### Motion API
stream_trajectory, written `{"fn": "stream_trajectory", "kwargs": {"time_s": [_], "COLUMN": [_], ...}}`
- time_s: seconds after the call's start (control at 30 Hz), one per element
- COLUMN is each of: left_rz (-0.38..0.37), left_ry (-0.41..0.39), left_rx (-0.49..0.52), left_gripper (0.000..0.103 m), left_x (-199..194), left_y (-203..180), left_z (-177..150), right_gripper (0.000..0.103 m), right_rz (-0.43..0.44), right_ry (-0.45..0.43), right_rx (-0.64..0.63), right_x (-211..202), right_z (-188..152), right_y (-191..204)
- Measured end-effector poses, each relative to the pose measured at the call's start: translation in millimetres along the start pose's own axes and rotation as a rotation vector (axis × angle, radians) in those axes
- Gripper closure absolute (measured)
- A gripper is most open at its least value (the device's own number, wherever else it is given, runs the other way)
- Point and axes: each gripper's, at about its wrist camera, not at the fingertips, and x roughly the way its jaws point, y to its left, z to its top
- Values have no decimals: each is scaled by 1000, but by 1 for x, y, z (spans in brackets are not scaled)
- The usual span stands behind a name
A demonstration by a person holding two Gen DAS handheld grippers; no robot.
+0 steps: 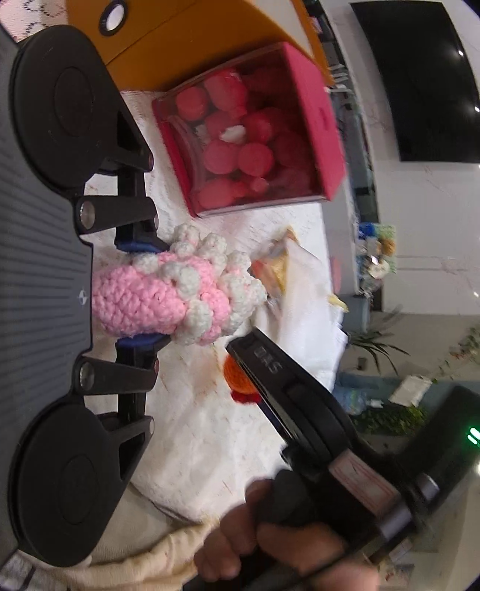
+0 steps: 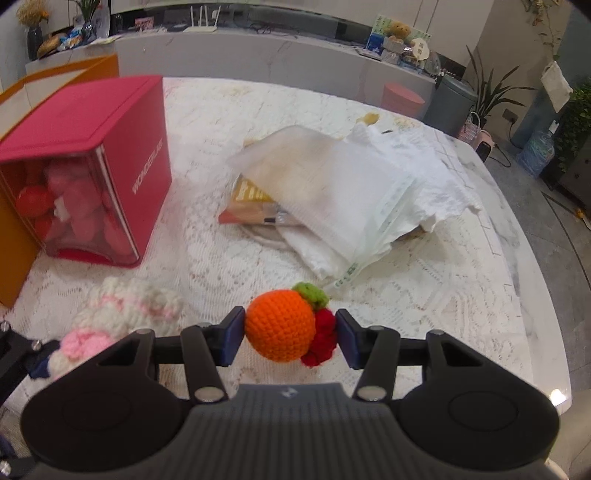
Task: Organize soft objects
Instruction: 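Carry the pink pad and orange fruit toward the orange-rimmed box with both grippers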
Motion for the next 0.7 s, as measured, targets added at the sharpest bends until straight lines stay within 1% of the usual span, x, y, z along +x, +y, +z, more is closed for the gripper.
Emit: {"fn": "stream_trajectory", "kwargs": {"time_s": [0.17,0.27,0.53,0.63,0.7], "left_rz": [-35,-37,-126,-145,-145], "left_ry": [-41,-43,-59,-63,-77], "left_rx": [37,29,32,43,51], "left_gripper": [62,62,62,62,62], "left_x": [-15,-20,-36,-42,-46], "left_y": [-5,-5,-2,-4,-6], "left_z": [1,6,11,11,12], "right_gripper": [50,50,50,50,50], "right_rz": [-19,-22,-43,-47,-46], "right_ry": [-16,-22,-16,-19,-26], "right_rx": [20,37,67,74,93], "right_x": [-3,-4,-3,-3,-5], "right_z": [1,2,1,2,3], "right_y": [-8,-13,-20,-23,-26]}}
